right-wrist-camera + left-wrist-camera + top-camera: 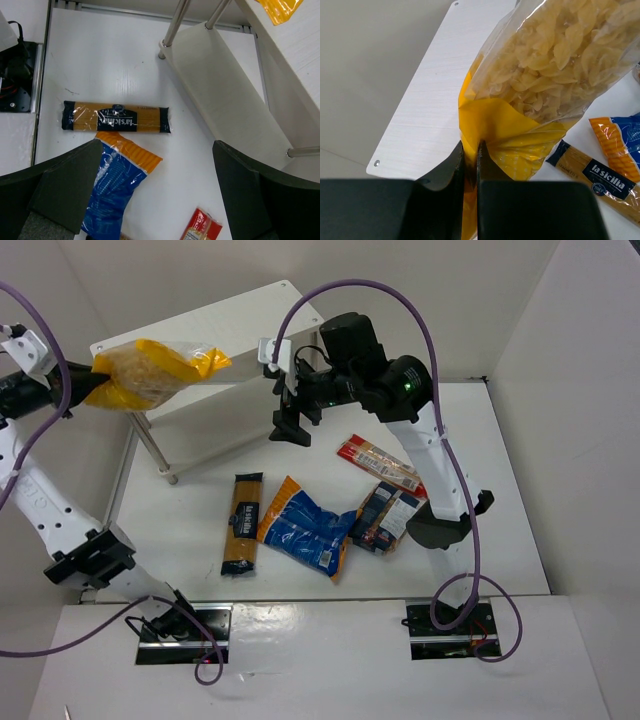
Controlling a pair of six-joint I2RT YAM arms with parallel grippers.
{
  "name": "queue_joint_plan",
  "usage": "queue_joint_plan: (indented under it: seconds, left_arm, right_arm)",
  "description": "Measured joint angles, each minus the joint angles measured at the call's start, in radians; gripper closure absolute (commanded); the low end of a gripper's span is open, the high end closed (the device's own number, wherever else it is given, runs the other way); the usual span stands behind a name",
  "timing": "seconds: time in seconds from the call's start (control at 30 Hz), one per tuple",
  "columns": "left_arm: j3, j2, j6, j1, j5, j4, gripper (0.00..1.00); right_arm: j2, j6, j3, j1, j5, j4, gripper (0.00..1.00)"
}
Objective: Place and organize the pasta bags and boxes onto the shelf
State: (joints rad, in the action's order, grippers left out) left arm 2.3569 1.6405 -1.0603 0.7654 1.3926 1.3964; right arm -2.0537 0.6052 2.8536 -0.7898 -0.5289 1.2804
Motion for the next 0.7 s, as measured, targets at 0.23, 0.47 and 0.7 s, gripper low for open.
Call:
queue_joint_plan:
  seconds: [0.23,0.47,0.7]
  left_arm:
    - [0.198,0.095,0.045,-0.016,0.002,0.014,1.0]
    - [0.453,0.217,0.128,-0.034,0.012,0.011,1.0]
    - [0.562,0.283,0.176,-0.059,0.033,0.009,1.0]
  right_arm:
    - [0.0,-0.011,0.0,0.0,-0.007,0.0,0.01]
    - [0.0,-0.013,0.0,0.0,-0.006,0.001,0.01]
    - [-0.002,-0.013,0.0,0.0,-0.006,0.001,0.01]
